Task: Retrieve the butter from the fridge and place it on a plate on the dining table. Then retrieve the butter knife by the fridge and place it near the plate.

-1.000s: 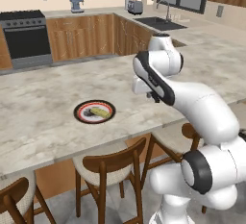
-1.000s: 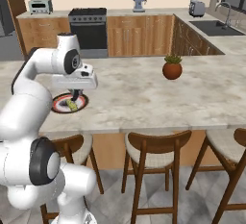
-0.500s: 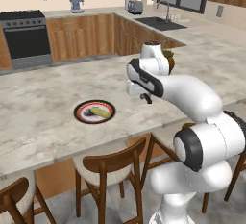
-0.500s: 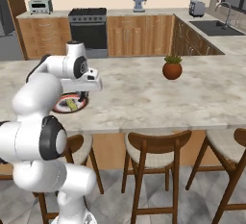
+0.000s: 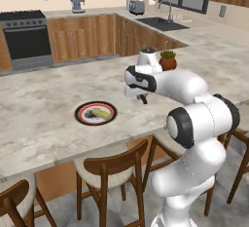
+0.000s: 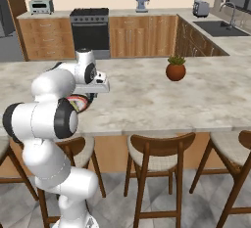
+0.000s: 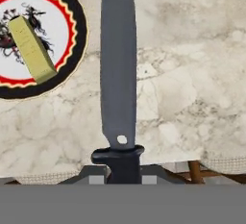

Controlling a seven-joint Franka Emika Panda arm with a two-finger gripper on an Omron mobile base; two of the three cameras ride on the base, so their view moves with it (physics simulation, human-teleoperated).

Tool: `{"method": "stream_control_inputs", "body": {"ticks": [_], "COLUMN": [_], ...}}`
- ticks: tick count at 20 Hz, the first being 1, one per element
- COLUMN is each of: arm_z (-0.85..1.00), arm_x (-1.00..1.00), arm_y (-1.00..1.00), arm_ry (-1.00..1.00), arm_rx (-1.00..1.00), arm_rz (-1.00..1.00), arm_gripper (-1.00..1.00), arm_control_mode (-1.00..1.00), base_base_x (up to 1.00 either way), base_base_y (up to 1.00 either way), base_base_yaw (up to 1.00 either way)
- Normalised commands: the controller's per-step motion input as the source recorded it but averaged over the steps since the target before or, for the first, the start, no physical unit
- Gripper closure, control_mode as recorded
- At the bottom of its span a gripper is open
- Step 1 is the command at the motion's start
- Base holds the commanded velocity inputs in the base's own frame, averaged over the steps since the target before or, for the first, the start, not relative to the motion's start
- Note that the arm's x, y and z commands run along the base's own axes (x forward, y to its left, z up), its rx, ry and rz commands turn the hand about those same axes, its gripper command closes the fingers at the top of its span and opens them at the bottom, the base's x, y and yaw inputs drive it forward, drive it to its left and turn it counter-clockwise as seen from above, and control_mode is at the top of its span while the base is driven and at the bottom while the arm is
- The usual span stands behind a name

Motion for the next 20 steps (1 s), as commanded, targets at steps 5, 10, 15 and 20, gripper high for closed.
{"method": "stream_control_inputs", "body": {"ticks": [5,10,15,20], "arm_z": [-0.23,-0.27,-0.28,-0.3], "arm_x": [0.71,0.61,0.37,0.06], "arm_y": [0.0,0.03,0.1,0.02], "arm_ry": [0.0,0.0,0.0,0.0], "arm_rx": [0.0,0.0,0.0,0.0], "arm_rz": [0.0,0.0,0.0,0.0], "arm_gripper": [1.0,1.0,1.0,1.0], "arm_control_mode": [-1.0,-1.0,-1.0,-1.0], "base_base_x": [0.0,0.0,0.0,0.0], "base_base_y": [0.0,0.0,0.0,0.0], "base_base_yaw": [0.0,0.0,0.0,0.0]}}
